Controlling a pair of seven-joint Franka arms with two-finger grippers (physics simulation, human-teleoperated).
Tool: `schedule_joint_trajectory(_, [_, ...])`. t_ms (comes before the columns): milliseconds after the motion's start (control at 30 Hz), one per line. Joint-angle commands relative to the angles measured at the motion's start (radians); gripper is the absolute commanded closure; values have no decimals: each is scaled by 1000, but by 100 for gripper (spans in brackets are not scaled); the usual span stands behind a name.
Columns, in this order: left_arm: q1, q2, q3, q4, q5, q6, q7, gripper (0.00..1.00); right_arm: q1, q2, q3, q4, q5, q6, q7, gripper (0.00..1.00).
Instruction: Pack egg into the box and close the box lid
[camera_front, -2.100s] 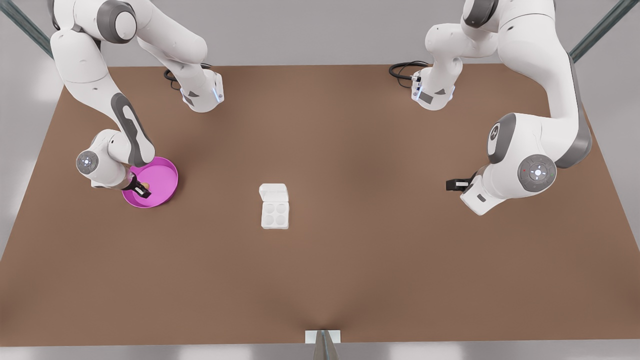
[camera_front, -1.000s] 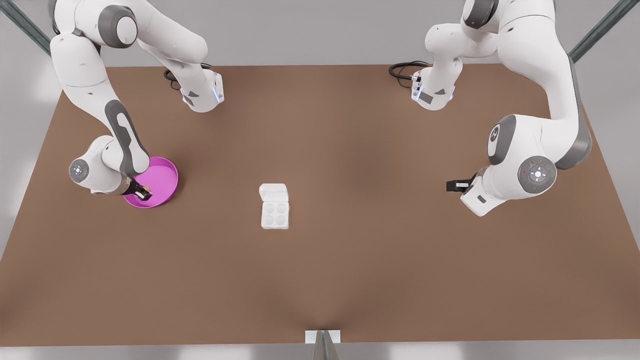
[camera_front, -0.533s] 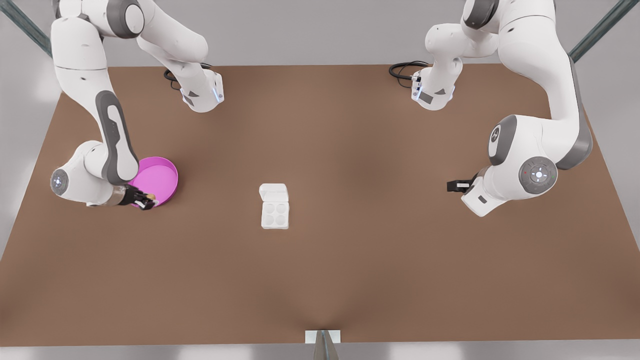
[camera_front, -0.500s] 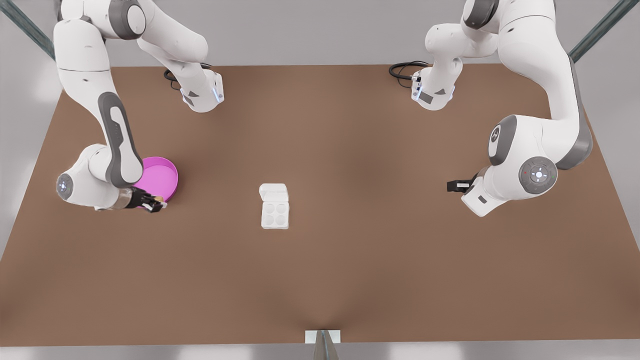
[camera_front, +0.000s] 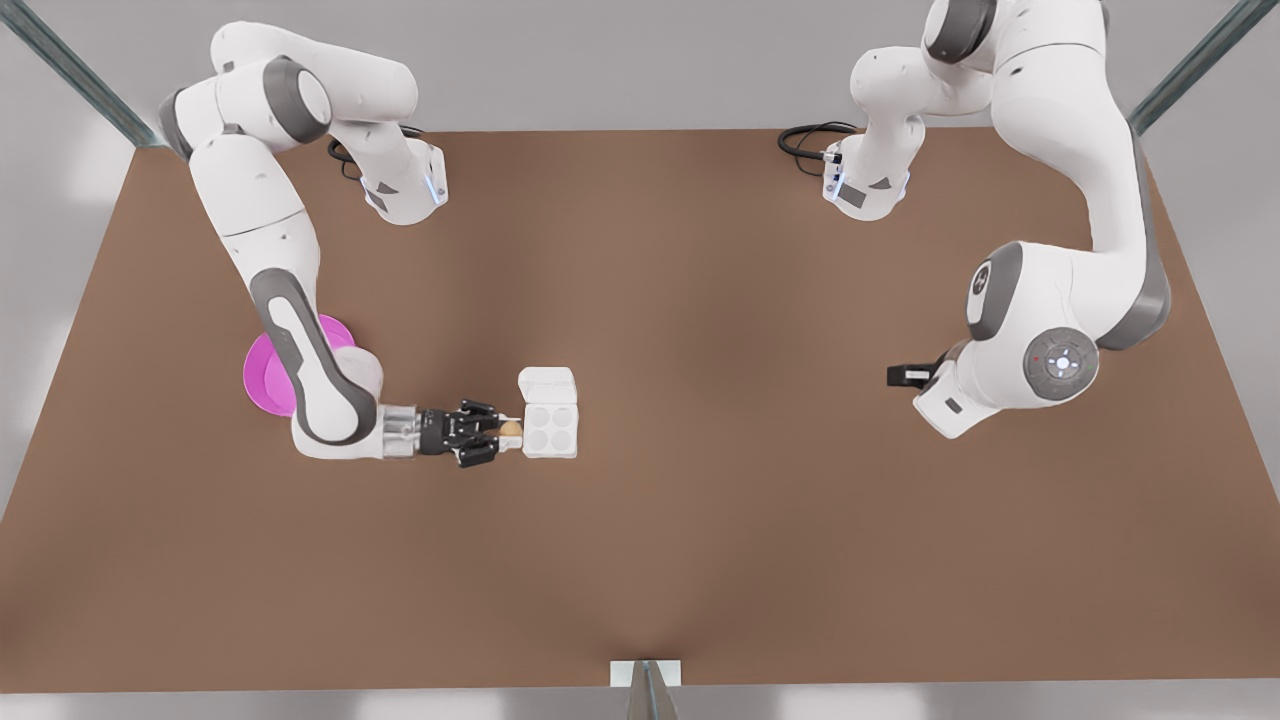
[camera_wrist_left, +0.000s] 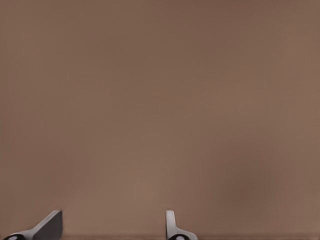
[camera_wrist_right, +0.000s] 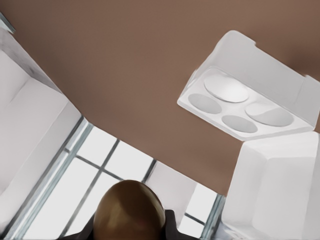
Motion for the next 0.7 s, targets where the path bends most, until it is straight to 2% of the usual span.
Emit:
schedule_joint_trajectory(0, [-1,3,-1,0,1,-1,1,0,6,21,5,3,103,-8,4,49])
schedule_joint_trajectory(667, [-1,7,-1,0,1,-15,-4,0,23,144,-2,13,91,20,-18,49])
